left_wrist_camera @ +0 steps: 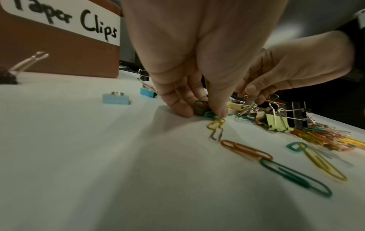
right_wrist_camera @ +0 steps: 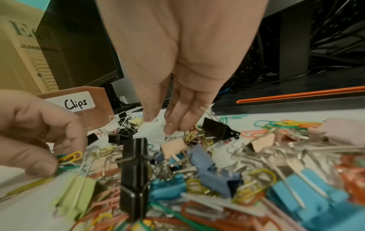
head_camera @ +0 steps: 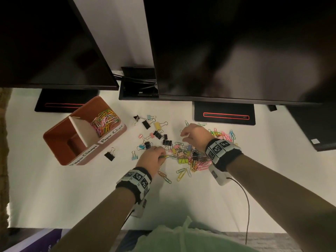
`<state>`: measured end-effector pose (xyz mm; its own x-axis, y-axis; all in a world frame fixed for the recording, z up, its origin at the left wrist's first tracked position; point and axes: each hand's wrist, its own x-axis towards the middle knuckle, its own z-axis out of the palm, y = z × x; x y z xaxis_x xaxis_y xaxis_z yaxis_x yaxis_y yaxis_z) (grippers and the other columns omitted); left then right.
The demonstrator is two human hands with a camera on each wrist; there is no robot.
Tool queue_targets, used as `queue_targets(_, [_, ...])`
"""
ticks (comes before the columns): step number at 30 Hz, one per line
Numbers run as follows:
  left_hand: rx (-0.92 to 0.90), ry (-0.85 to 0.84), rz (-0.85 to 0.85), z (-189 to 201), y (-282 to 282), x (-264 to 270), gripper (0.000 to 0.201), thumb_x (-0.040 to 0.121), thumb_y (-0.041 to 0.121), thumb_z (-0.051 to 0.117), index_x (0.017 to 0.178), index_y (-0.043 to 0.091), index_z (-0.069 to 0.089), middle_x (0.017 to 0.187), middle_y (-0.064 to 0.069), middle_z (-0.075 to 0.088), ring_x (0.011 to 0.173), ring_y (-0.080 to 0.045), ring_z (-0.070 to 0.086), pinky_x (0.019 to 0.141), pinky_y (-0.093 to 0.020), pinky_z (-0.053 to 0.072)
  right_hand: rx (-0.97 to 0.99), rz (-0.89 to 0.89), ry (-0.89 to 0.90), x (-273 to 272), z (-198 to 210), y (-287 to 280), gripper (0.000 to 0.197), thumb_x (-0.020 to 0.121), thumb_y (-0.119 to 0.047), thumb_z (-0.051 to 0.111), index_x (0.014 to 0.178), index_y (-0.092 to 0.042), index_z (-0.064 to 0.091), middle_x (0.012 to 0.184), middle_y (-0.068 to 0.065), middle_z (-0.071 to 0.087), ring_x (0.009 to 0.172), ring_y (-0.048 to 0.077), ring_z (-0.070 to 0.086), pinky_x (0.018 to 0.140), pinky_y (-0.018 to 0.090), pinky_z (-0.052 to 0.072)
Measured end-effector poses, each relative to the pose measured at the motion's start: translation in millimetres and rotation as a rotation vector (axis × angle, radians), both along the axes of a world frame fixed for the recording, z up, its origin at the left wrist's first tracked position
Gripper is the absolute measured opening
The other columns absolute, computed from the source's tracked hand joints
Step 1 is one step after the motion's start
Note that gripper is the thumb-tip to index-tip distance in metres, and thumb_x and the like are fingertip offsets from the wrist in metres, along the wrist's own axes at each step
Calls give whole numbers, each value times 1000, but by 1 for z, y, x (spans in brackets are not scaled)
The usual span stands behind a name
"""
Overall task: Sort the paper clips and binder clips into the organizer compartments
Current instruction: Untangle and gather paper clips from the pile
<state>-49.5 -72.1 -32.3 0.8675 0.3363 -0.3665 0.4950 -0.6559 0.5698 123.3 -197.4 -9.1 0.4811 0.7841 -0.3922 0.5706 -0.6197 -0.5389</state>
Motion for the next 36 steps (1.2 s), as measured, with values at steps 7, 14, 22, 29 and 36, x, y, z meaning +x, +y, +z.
queue_targets(7, [-9,-4,3,-1,7,-9,26,84,23,64,108,12,62,103,-3,53,93,-15,51,91,-32,47,-107,73,-12,-10,-5,14,30,86,-4,58,115,-12,60,120,9,51,105,24,55,91,29,47])
queue_targets(14, [26,5,-23,-3,4,-11,25,85,13,61,109,12,61,107,-5,55,100,-20,52,91,-30,44,-211,117,-49,-14,-6,29,30,86,-11,63,115,-9,58,115,10,59,104,26,57,86,30,46])
queue_targets(22, [57,36,-43,-3,8,-3,19,89,14,56,106,11,62,104,-7,58,96,-21,56,86,-29,45,-264,76,-15,-14,-4,32,19,87,-8,57,104,-8,66,109,9,65,101,24,59,89,31,51])
queue_targets(29, [94,0,-89,-5,9,-6,22,93,16,48,110,10,61,104,-8,58,97,-22,55,84,-28,43,-267,150,-55,-17,-2,31,20,87,-7,53,102,-8,67,109,9,65,104,26,58,89,32,48])
queue_targets(36, [113,2,-139,-5,12,-5,22,93,13,45,108,9,60,101,-9,59,96,-23,55,83,-31,46,-234,198,-21,-18,0,24,21,88,-16,57,105,-9,67,106,6,67,100,22,60,88,30,48])
